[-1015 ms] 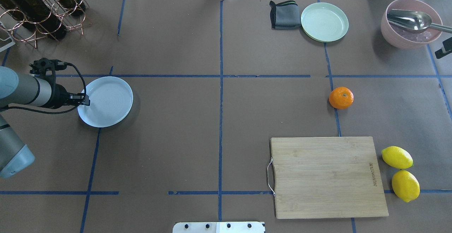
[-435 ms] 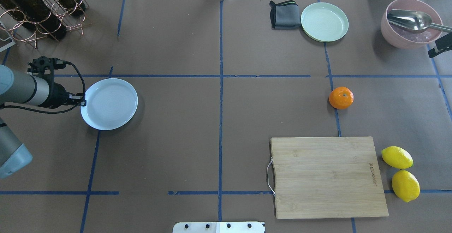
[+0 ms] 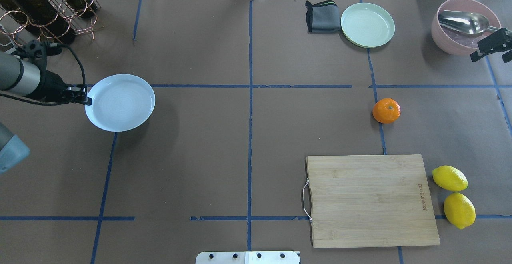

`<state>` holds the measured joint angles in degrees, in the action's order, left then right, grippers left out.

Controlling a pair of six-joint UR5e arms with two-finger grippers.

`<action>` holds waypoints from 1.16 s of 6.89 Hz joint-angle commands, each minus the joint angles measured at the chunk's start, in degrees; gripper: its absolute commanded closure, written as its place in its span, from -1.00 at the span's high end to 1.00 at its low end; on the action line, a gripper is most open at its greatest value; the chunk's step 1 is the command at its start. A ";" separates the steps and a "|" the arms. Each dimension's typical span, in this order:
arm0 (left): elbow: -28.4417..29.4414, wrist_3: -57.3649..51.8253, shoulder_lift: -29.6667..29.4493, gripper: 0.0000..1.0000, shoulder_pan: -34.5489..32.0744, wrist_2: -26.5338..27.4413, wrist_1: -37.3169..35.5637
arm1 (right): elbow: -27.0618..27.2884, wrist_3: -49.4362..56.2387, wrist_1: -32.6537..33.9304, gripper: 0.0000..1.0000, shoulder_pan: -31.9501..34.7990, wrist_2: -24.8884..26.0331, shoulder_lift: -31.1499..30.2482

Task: Pick orange to plate
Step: 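Slide the white plate centerward with the left gripper while the right reaches the orange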

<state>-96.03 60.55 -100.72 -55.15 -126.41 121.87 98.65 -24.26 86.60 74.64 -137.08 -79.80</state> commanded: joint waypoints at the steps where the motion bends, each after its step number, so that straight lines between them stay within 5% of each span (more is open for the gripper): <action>1: 0.32 4.36 -9.29 -1.00 -1.11 -1.91 -8.04 | -0.13 -8.39 -2.02 1.00 -6.14 4.51 2.98; 3: 0.41 15.60 -12.83 -1.00 3.26 -0.52 -7.71 | -0.04 -20.96 -11.24 1.00 -12.38 9.18 2.55; 6: 1.20 30.90 -19.76 -1.00 15.56 8.87 -7.79 | 0.14 -30.30 -16.53 1.00 -20.82 15.76 2.28; 8: 6.71 37.33 -25.73 -1.00 21.01 13.61 -7.44 | -0.30 -30.40 -16.46 1.00 -23.38 16.40 2.37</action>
<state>-92.29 93.86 -123.17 -37.81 -115.88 114.24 98.61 -54.19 70.35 53.20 -121.48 -77.53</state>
